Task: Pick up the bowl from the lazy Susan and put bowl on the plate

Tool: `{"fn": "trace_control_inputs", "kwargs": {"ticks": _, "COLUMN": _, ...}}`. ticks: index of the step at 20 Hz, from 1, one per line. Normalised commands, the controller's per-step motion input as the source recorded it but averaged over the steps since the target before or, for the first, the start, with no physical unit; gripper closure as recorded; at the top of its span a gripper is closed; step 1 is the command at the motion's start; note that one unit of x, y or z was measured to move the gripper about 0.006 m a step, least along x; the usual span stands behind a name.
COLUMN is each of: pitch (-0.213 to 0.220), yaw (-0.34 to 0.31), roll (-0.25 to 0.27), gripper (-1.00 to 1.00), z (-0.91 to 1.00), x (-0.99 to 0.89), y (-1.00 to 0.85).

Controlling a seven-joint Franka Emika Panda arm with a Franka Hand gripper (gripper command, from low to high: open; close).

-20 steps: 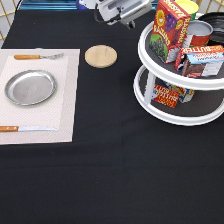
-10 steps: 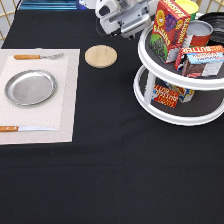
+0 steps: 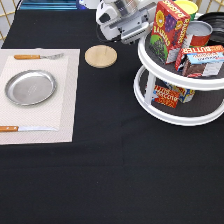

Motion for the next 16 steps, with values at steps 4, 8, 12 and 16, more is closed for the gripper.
{"fn": "trace_control_inputs", "kwargs": {"ticks": 4, "pitch": -0.005, "yaw": 0.000, "roll": 0.000, "gripper": -1.00, "z": 0.00, "x": 0.57, "y": 0.00}}
{"fn": "trace_control_inputs", "kwargs": {"ticks": 8, "pitch": -0.002, "yaw": 0.000, "roll": 0.000, "gripper": -1.00, "z": -0.02, "x": 0.64, "y": -0.11}}
{"fn": "trace_control_inputs", "kwargs": {"ticks": 12, "pitch": -0.008, "yaw": 0.001, "roll": 0.000, "gripper": -1.00, "z": -0.03, "x": 0.64, "y": -0.20}}
{"fn": "trace_control_inputs", "kwargs": {"ticks": 16, "pitch": -0.023, "yaw": 0.020, "roll": 0.000, "gripper": -1.00, "z": -0.04, "x": 0.62, "y": -0.26}}
